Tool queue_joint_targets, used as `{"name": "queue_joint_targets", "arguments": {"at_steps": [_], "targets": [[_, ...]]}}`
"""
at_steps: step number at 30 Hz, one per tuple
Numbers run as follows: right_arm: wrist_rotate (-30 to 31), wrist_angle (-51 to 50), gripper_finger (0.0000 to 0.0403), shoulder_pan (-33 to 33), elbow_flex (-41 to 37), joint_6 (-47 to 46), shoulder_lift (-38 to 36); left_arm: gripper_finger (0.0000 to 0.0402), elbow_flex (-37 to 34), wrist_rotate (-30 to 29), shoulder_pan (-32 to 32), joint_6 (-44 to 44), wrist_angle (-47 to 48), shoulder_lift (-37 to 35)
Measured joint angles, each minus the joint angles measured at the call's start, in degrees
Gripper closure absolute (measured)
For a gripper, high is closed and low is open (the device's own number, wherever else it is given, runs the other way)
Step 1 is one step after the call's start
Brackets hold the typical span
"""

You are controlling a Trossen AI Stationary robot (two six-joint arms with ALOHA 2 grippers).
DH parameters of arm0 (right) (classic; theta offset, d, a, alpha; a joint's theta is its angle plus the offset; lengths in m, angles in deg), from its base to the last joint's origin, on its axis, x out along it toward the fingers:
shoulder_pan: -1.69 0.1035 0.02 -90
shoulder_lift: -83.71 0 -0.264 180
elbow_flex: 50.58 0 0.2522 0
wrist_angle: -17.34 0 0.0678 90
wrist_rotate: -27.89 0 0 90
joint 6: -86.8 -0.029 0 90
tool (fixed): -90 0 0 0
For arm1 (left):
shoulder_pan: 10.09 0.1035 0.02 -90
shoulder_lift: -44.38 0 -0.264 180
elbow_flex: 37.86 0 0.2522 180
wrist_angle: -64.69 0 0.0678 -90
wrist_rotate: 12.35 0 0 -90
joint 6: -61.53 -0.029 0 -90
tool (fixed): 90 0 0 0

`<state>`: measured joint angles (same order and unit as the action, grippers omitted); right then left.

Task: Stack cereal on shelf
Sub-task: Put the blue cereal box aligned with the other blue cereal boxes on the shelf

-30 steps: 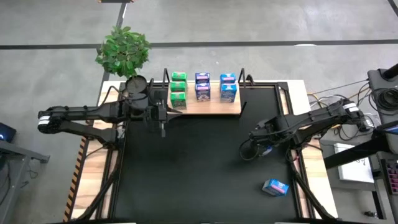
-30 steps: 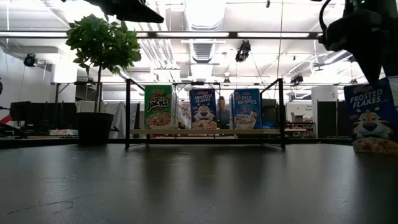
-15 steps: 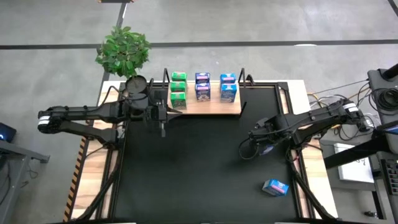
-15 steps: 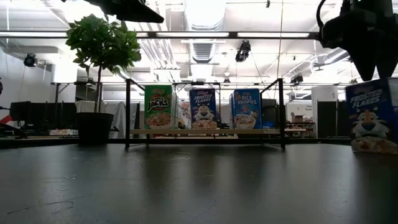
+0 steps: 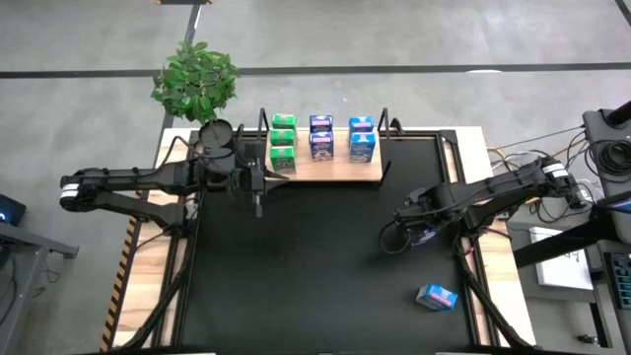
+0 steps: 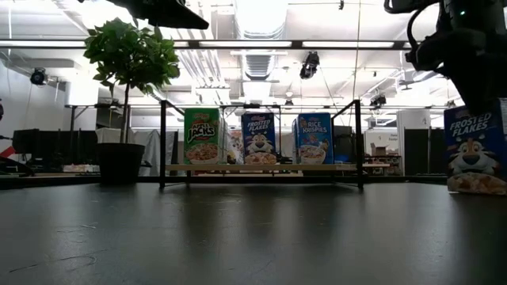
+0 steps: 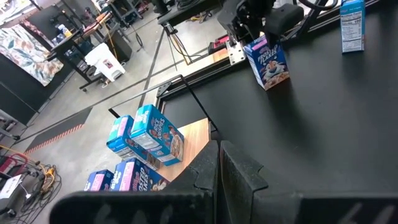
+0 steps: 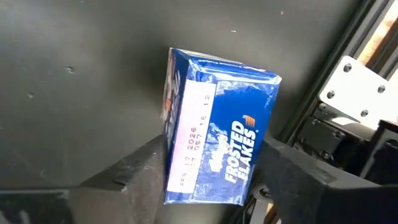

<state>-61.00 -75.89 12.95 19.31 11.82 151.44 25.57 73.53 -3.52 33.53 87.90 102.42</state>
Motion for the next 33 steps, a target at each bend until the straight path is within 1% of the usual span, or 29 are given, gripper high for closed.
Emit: {"name": "queue_joint_targets", "arguments": {"at_steps": [5,9,15,17,21,23,29,33], "targets": [[0.0,0.8,0.0208,0.0,-0.2,0.0,0.0,0.04,0.0,0.0,0.0,0.0,0.0,0.0],[0.0,1.0,0.0236,0.0,-0.2,0.1,0.0,0.04,0.0,0.0,0.0,0.0,0.0,0.0],[0.6,1.1,0.0248,0.0,1.6,1.7,0.0,0.04,0.0,0.0,0.0,0.0,0.0,0.0],[2.2,1.3,0.0246,-0.1,3.2,2.9,0.0,0.04,0.0,0.0,0.0,-0.5,0.0,0.0],[7.6,5.1,0.0245,-0.6,6.5,8.1,0.0,0.04,-1.1,0.1,0.0,-2.3,-1.2,0.0],[9.1,8.1,0.0247,-1.4,8.0,11.2,0.2,0.04,-1.7,0.1,0.1,-2.9,-2.4,0.0],[9.7,15.6,0.0251,-6.3,13.3,24.7,3.8,0.04,-2.8,0.3,1.0,-3.1,-5.1,-0.2],[9.7,16.5,0.0252,-10.3,18.5,36.0,9.0,0.04,-4.3,0.2,2.3,-3.1,-7.2,-1.0]]}}
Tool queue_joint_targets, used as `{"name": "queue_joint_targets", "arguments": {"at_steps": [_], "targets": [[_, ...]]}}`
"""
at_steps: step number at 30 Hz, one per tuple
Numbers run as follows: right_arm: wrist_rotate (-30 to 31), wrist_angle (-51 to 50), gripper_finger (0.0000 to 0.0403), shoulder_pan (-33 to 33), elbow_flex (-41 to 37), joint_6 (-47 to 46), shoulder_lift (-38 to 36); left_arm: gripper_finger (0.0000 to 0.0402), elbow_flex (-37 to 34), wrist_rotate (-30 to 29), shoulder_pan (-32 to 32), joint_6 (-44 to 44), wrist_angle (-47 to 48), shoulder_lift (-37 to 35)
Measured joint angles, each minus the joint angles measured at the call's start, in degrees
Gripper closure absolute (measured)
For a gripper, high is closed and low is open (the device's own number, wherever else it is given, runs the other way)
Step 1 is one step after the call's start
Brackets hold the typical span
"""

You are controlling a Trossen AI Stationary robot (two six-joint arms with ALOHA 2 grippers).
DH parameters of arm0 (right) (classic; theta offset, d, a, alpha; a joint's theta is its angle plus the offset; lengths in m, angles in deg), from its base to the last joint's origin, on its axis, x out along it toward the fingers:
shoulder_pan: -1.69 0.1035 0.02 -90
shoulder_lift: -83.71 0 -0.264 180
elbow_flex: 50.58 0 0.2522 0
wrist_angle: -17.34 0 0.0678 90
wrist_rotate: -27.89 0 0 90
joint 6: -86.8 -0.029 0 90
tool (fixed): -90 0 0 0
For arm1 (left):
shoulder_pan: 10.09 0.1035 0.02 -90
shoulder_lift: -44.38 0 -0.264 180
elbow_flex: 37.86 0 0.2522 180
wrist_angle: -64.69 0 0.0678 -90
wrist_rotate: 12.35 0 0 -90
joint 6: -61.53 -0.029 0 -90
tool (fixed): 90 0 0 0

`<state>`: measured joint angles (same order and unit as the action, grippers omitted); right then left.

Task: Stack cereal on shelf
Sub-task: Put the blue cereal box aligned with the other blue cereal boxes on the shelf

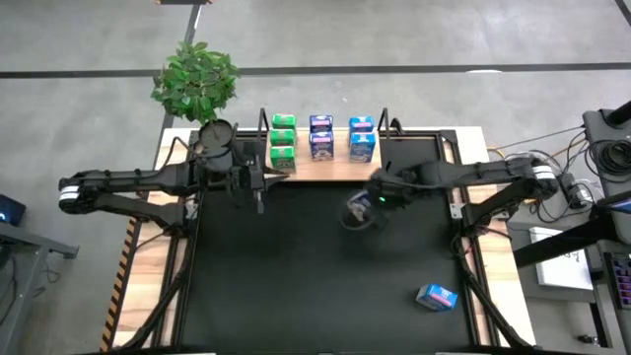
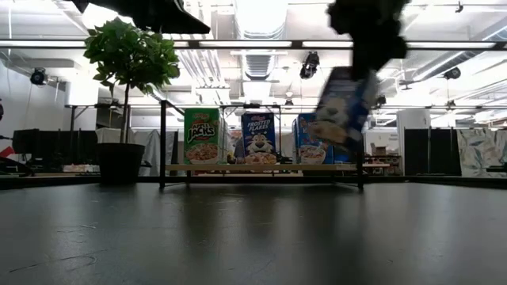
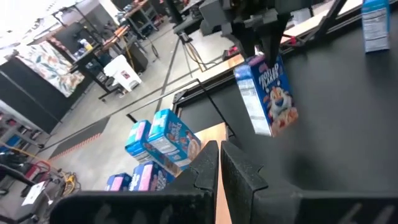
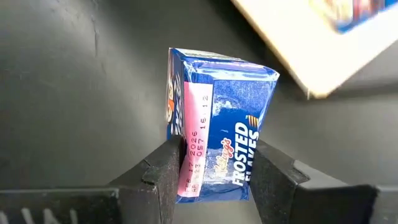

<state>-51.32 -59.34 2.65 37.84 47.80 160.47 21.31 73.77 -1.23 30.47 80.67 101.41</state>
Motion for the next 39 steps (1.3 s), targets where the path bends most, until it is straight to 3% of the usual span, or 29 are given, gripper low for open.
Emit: {"name": "queue_joint_targets", "arguments": {"at_steps": [10,20,30,39], "targets": [[-0.1,-1.0,0.0252,-8.2,21.4,32.8,17.2,0.04,-2.1,0.0,1.4,0.2,-1.7,-1.5],[-0.1,-10.9,0.0252,-15.0,41.9,58.9,33.5,0.04,-2.1,-3.3,1.4,0.5,-1.0,-1.6],[-0.2,-17.7,0.0252,-18.5,54.7,68.3,42.9,0.04,-2.1,-3.7,1.4,0.3,-0.2,-1.6],[-0.4,-17.2,0.0235,-19.3,55.5,69.1,44.5,0.04,-2.1,-3.7,1.4,-0.1,-0.3,-1.6]]}}
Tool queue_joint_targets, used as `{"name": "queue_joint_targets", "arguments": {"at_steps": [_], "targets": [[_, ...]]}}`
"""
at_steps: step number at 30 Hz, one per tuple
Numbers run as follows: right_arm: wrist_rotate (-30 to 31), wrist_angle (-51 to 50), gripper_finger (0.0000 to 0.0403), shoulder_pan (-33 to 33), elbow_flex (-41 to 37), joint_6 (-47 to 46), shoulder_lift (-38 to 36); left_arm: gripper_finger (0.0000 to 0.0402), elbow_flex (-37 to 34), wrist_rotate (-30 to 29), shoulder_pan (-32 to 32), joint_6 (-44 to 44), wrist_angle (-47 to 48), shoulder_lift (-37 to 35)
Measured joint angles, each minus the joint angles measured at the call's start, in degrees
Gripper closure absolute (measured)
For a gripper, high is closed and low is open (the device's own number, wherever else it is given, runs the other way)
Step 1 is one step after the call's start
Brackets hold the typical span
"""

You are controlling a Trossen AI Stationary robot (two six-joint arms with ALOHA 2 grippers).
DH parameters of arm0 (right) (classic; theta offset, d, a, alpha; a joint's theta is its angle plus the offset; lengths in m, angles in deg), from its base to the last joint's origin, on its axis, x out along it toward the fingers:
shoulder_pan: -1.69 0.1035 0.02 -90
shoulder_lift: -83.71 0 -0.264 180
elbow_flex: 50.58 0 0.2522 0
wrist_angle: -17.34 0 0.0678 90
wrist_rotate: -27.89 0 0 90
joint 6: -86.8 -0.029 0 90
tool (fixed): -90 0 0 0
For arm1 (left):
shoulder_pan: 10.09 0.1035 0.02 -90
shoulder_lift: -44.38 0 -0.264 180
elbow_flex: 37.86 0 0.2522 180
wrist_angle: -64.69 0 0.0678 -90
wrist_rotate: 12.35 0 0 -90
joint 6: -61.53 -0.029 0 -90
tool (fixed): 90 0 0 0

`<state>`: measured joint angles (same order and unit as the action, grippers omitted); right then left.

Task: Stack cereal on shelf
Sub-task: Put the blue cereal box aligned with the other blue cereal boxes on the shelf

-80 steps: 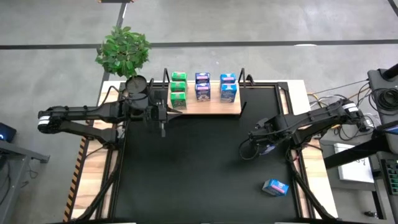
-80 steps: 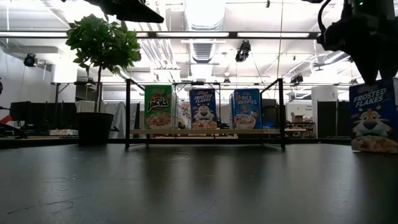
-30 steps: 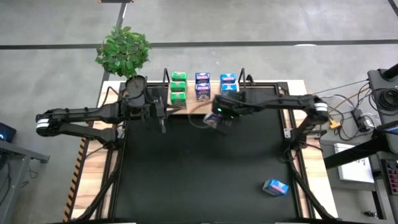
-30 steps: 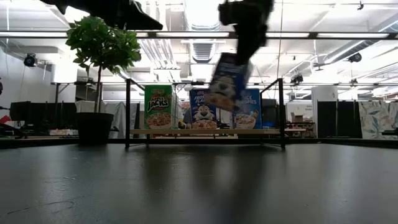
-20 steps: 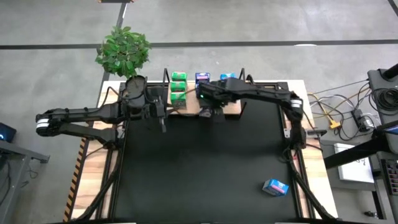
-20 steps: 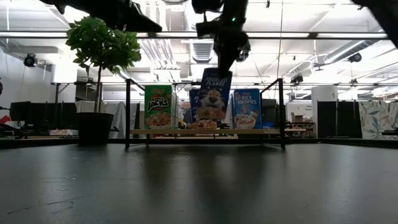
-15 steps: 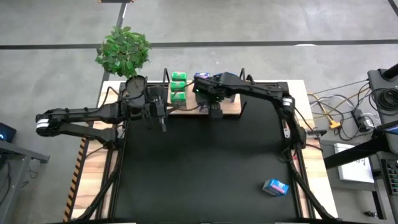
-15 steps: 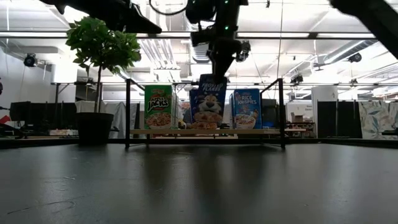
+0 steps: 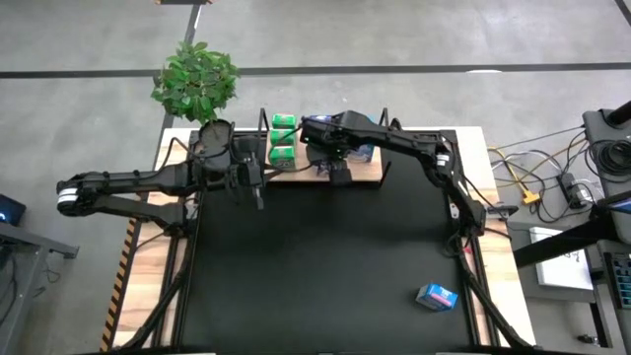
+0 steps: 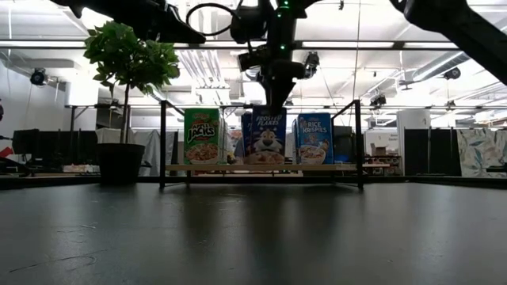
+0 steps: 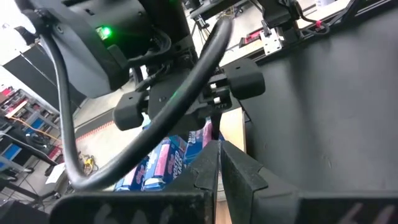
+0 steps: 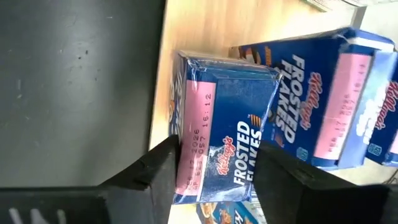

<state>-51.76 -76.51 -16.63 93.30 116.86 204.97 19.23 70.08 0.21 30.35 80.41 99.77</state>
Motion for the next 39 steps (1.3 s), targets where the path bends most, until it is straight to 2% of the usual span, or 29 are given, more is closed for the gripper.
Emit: {"name": "queue_joint_targets", "arguments": {"at_steps": [11,23,31,39], "targets": [[0.2,1.4,0.0175,-1.1,0.0,-0.1,0.0,0.04,0.0,0.0,0.0,-0.1,0.0,0.0],[0.2,-2.3,0.0168,-0.9,4.9,-0.9,-0.2,0.04,0.0,0.0,0.0,-0.1,0.0,0.0],[0.2,-7.1,0.0203,-1.2,4.7,-3.6,-2.8,0.04,0.0,0.0,0.0,-0.3,0.5,0.0],[0.3,-8.2,0.0313,-3.6,3.3,-5.6,-3.2,0.04,0.0,0.0,0.0,-0.8,0.7,0.0]]}}
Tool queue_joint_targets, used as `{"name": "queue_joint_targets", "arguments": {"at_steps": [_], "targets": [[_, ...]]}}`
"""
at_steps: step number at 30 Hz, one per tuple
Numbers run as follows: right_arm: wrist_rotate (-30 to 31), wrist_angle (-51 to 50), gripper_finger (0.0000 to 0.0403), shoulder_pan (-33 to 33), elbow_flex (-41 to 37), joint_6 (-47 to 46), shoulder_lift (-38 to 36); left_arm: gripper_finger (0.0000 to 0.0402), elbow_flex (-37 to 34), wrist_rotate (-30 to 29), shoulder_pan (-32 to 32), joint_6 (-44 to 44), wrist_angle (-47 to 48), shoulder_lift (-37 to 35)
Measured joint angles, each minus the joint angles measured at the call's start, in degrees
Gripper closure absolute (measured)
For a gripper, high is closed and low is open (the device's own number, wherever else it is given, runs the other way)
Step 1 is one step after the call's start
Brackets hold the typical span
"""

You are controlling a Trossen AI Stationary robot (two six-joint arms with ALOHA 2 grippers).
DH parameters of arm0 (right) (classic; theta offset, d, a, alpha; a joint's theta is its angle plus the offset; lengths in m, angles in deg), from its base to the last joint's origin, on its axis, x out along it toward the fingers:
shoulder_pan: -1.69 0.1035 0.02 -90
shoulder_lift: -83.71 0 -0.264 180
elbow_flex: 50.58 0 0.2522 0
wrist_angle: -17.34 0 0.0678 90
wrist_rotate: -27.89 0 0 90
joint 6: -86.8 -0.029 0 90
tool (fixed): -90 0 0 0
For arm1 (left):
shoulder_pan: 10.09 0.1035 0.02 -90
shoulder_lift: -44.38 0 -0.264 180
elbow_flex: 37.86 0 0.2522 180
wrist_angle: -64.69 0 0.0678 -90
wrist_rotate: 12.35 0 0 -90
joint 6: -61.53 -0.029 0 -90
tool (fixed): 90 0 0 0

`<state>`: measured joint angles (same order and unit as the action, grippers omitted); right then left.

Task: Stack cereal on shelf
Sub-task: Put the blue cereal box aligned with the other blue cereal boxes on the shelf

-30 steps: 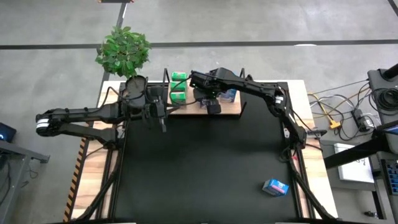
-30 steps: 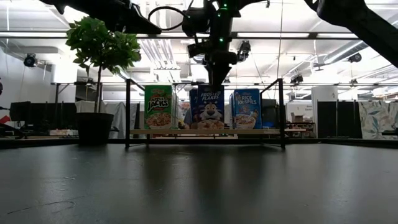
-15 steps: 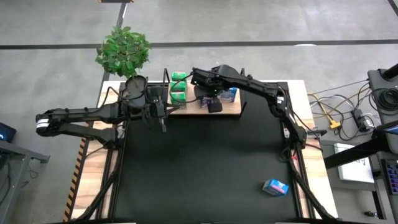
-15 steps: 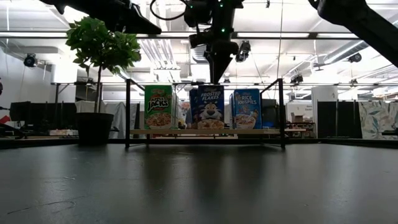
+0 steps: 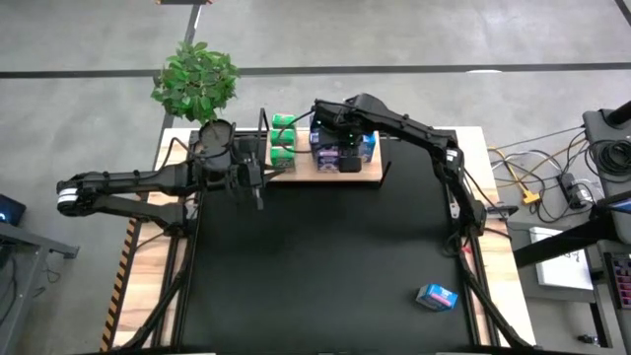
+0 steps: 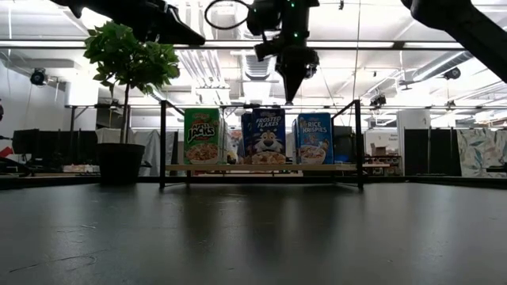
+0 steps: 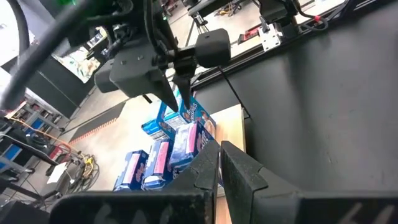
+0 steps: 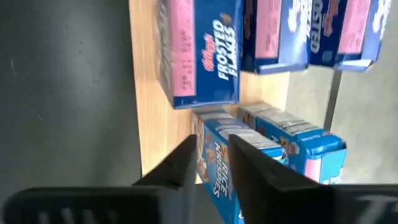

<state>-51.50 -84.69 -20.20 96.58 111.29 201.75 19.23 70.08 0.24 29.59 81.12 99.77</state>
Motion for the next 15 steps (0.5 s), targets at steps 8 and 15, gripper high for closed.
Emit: {"name": "queue_joint_targets", "arguments": {"at_steps": [8,15], "targets": [[0.0,1.7,0.0392,-1.9,-6.0,0.1,0.2,0.04,0.0,-1.0,0.0,-0.3,0.1,0.0],[-0.1,7.3,0.0394,-1.7,-8.1,2.1,0.2,0.04,0.0,-1.0,0.0,-0.4,0.1,0.0]]}}
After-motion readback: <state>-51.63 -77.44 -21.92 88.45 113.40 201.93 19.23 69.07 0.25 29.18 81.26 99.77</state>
